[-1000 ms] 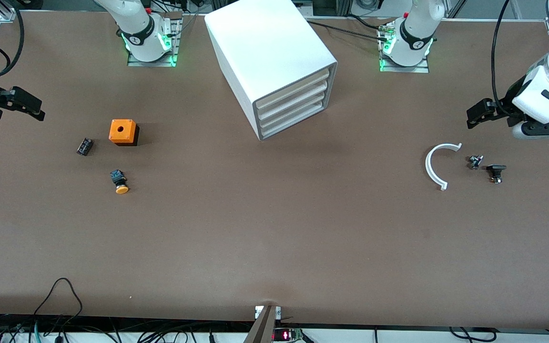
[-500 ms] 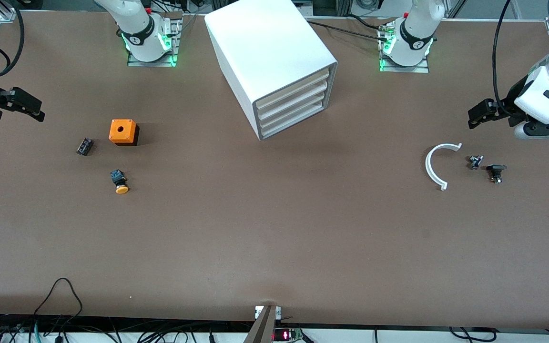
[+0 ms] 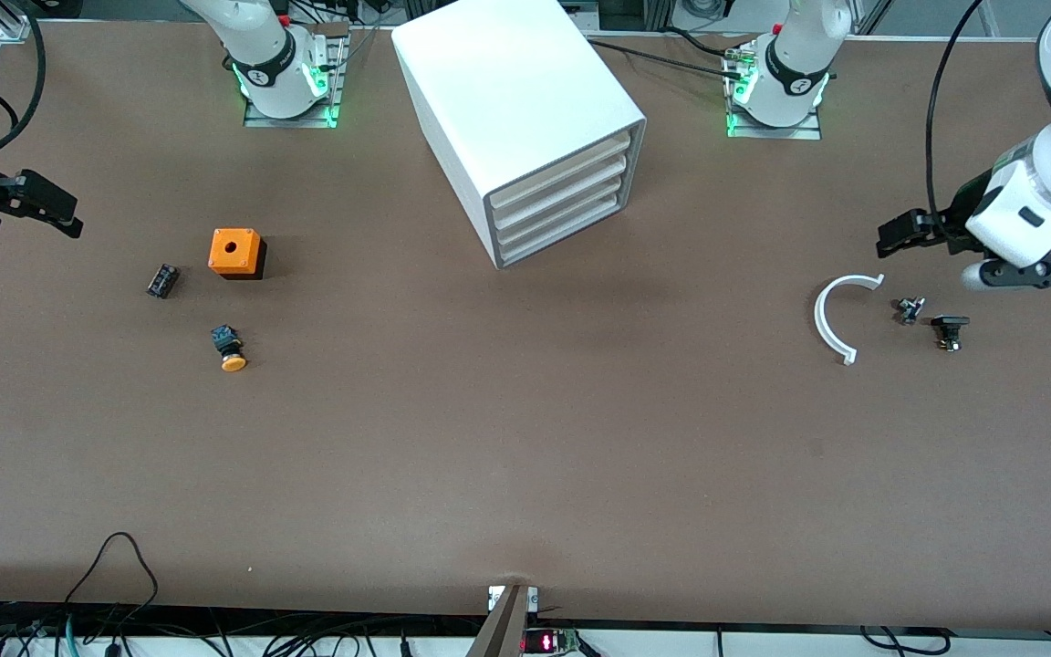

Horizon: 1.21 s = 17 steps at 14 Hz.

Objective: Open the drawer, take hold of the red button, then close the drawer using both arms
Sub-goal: 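Move the left gripper toward the drawer handle while the right gripper approaches, then grasp the white drawer's handle with the left gripper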

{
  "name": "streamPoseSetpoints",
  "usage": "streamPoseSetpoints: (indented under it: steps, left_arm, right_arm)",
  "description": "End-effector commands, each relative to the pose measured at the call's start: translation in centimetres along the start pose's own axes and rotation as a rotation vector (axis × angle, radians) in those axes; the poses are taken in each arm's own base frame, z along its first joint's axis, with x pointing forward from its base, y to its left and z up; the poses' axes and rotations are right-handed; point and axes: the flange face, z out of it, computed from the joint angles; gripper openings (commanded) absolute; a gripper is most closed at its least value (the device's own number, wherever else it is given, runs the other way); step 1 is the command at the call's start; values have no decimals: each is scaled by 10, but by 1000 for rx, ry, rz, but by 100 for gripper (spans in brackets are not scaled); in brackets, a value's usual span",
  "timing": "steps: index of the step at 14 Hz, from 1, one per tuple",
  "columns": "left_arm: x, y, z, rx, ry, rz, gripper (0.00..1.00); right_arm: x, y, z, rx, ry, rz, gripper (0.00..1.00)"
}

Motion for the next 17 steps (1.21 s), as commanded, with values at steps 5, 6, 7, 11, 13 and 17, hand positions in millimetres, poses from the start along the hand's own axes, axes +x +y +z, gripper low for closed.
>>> streamPoseSetpoints:
  steps: [5,6,7,11,13,17]
  left_arm:
    - [18,44,57,-70,-143,80,100]
    - [24,49,75,-100,-180,78,100]
    - [28,58,96,-149,-226,76,100]
    - [15,103,197,-350,-463,38,100]
    - [-4,129,236,-414,-553,104,100]
    - [-32,146,301,-665,-667,204,100]
  right_arm:
    - [-3,-6,3,18,-8,-11,100]
    - [0,-12,10,21,-21,-21,100]
    - [1,-21,12,45,-27,-26,100]
    - [8,-73,31,83,-60,-110,100]
    - [10,-97,42,80,-85,-151,100]
    - [10,-150,72,76,-142,-228,100]
